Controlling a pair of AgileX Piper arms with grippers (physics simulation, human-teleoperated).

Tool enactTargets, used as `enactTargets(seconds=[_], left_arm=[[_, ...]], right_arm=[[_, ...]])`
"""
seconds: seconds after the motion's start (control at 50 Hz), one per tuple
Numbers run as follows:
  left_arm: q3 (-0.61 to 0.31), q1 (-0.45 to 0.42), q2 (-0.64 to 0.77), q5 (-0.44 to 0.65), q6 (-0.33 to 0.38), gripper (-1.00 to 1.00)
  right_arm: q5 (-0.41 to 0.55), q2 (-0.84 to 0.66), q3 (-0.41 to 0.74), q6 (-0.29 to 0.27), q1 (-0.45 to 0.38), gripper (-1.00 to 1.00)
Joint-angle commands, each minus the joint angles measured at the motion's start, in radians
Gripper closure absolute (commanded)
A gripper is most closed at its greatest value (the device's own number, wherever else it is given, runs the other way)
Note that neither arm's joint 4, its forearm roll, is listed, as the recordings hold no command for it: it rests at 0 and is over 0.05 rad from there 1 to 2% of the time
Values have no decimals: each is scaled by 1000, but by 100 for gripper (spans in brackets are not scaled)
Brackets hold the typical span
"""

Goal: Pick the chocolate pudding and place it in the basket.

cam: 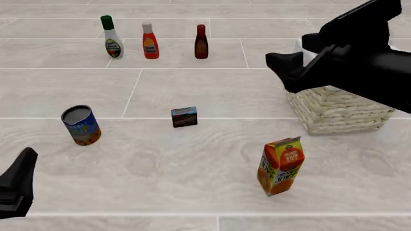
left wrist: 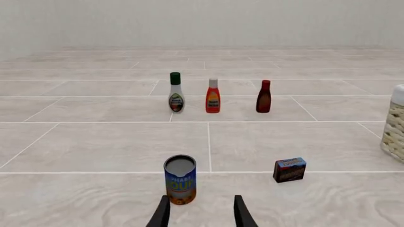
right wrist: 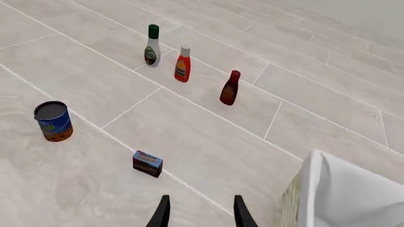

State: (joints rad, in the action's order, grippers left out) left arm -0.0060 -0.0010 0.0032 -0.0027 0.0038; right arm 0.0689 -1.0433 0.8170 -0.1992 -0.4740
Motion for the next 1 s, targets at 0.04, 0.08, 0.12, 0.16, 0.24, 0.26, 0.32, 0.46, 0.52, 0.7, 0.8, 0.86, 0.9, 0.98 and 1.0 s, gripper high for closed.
enactTargets(seconds=[0.04, 0.08, 0.12, 0.16, 0.24, 0.26, 0.32, 0.46, 0.52, 0.7, 0.8, 0.86, 0.9, 0.98, 1.0], left_arm=[[2, 1, -1, 1, -1, -100], [2, 1, -2, -2, 1, -100], [1, 1, -2, -2, 1, -100], [1, 1, -1, 2, -1, -100], [1, 1, -1, 1, 0, -100], [1, 1, -1, 2, -1, -100], [1, 1, -2, 0, 0, -100], [1, 1, -1, 2, -1, -100], [1, 1, -1, 0, 1, -100], [1, 1, -1, -1, 1, -100], [1, 1, -1, -1, 1, -100], [2, 1, -1, 0, 0, -100], [2, 1, -1, -1, 1, -100], [2, 1, -2, -1, 1, -100], [2, 1, -2, -1, 1, -100]], right_arm=[[122, -150, 171, -30, -44, -100], [146, -186, 202, -45, -56, -100], [151, -192, 212, -42, -57, -100], [168, -220, 241, -54, -57, -100], [202, -261, 298, -62, -64, -100], [212, -261, 318, -52, -67, -100], [242, -283, 371, -57, -70, -100], [310, -377, 450, -96, -83, -100], [344, -415, 492, -125, -86, -100], [451, -521, 638, -203, -95, -100], [486, -557, 695, -230, -99, -100], [504, -580, 723, -244, -103, -100], [519, -600, 746, -263, -101, -100], [548, -636, 786, -286, -108, -100], [551, -644, 793, -291, -107, -100]])
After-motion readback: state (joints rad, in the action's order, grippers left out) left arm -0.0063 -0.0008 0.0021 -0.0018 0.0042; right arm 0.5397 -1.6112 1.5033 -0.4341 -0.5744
